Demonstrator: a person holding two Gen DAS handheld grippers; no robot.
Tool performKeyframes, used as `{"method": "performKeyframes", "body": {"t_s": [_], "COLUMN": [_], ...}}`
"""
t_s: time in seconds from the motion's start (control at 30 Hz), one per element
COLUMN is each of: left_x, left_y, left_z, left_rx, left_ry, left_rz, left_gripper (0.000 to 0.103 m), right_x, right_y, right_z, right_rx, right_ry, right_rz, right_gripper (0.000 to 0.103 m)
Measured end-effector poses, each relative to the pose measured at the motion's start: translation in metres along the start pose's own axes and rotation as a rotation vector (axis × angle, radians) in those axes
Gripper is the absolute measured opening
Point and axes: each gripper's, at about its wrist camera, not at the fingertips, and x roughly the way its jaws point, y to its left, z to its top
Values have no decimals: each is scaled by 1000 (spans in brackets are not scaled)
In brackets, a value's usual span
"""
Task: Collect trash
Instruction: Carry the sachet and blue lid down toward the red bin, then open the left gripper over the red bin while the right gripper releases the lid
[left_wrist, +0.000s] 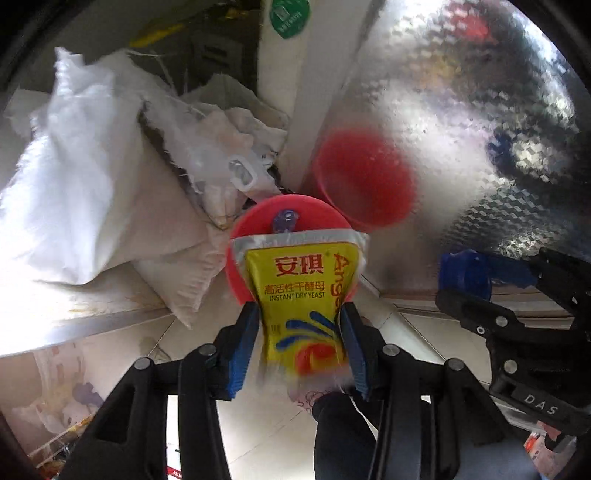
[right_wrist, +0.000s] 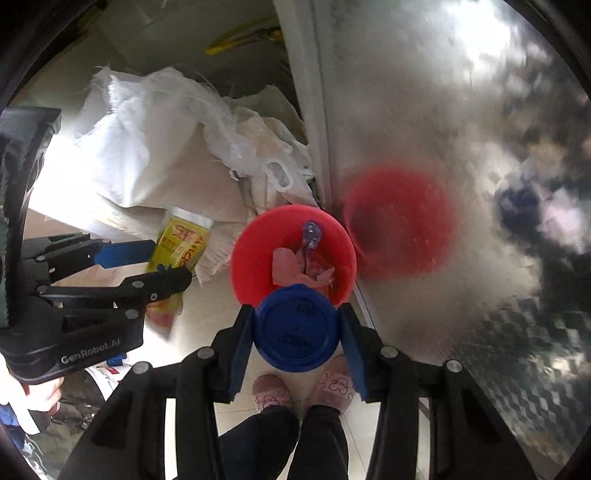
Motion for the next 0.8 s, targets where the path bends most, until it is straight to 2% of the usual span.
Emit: {"method": "performKeyframes", "body": {"t_s": [0.1, 0.13, 0.17, 0.23, 0.33, 0.63, 0.8], "left_x": [10, 12, 13, 14, 14, 10, 5], "left_y": [-3, -5, -6, -6, -4, 9, 22], "left_z": [4, 6, 7, 9, 11, 8, 0], "left_rx": [21, 30, 36, 44, 35, -22, -55], "left_ry": [15, 17, 17, 11, 13, 18, 25], "left_rz": [-14, -20, -22, 0, 2, 49, 103], "left_gripper": [45, 53, 68, 76, 82, 85, 85], "right_x": [4, 6, 6, 5, 5, 9, 13], "right_y": [-4, -5, -6, -6, -7, 4, 15], "right_z": [-1, -1, 0, -1, -1, 11, 17], "right_rx": [15, 18, 18, 2, -4, -62, -99], "right_ry": [0, -2, -3, -3, 6, 7, 19], "right_rz": [2, 3, 2, -2, 11, 19, 17], "right_gripper": [43, 43, 43, 43, 43, 43, 43]}}
